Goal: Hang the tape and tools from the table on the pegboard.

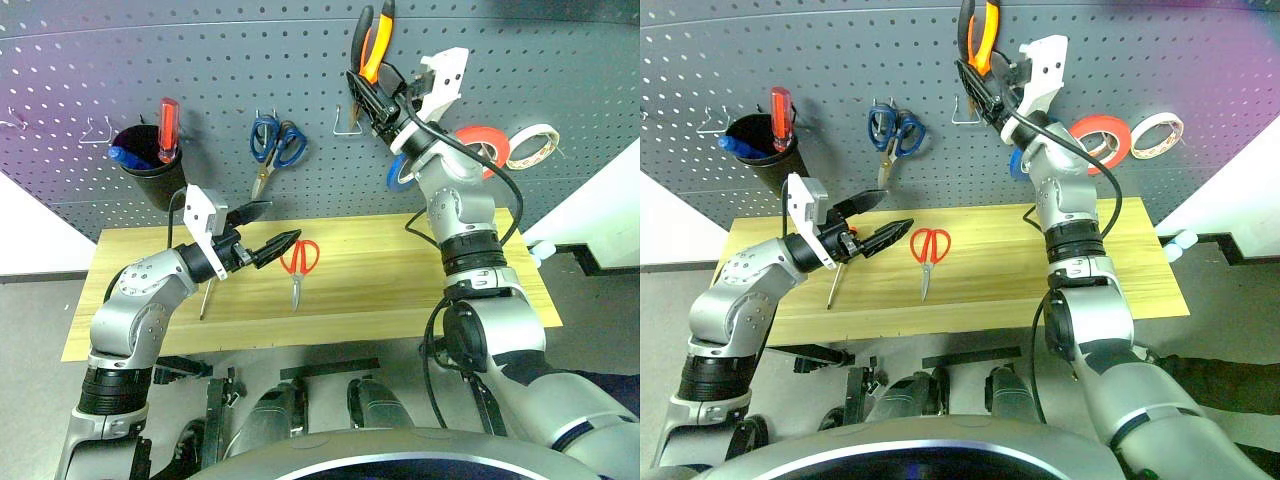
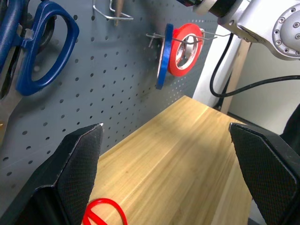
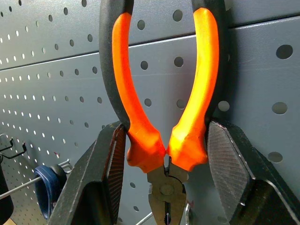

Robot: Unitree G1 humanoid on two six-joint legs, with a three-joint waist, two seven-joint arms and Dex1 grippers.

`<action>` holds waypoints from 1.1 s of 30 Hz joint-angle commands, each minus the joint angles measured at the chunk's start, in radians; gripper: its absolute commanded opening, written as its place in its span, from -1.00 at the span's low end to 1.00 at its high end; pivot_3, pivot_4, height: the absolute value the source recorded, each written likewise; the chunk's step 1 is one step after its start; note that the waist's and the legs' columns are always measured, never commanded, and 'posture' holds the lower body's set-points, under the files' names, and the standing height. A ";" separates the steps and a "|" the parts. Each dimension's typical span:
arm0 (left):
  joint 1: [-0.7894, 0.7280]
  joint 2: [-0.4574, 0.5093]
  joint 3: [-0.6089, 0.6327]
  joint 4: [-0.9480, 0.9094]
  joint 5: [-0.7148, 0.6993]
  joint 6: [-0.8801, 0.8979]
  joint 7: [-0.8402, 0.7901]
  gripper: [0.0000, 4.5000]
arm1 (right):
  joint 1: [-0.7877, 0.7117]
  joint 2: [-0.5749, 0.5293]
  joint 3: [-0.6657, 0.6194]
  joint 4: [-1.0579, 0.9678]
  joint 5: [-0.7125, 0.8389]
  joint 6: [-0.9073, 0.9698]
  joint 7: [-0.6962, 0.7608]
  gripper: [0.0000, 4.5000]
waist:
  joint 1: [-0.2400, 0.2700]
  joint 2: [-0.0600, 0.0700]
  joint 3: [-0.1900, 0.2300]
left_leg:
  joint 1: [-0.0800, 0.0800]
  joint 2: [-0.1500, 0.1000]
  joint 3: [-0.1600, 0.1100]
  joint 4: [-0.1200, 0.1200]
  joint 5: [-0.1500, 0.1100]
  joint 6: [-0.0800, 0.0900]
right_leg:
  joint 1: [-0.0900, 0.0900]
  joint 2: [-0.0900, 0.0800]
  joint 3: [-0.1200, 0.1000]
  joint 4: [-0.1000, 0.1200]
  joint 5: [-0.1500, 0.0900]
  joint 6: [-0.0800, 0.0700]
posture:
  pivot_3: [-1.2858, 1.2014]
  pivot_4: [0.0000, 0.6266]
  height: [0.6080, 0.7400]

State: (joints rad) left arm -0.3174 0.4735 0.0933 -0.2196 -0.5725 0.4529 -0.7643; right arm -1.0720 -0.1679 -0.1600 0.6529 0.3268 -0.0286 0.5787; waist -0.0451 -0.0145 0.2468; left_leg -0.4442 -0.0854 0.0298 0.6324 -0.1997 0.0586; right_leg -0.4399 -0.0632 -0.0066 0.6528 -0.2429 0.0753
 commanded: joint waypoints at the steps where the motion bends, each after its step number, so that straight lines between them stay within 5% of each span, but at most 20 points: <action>1: 0.000 0.009 0.015 -0.039 -0.014 -0.003 -0.002 1.00 | -0.006 0.011 0.003 -0.018 -0.008 -0.034 -0.009 0.02 | 0.000 0.000 0.000 | 0.000 0.000 0.000 0.000 0.000 0.000 | 0.000 0.000 0.000 0.000 0.000 0.000 | 0.01 -0.33 0.99; 33: 0.020 0.012 0.025 -0.089 -0.029 0.039 0.024 1.00 | 0.038 0.070 0.040 0.057 -0.089 -0.141 -0.087 0.02 | 0.001 0.000 0.000 | 0.000 0.000 0.000 0.000 -0.001 0.001 | 0.000 0.000 0.000 0.000 0.000 0.000 | 0.03 -0.28 0.99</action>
State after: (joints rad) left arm -0.3063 0.4758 0.0952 -0.2602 -0.5804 0.4952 -0.7402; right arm -1.0128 -0.1036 -0.1209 0.7533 0.2285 -0.1565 0.4891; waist -0.0445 -0.0142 0.2471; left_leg -0.4438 -0.0852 0.0297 0.6317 -0.2003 0.0595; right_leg -0.4399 -0.0632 -0.0065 0.6526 -0.2430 0.0752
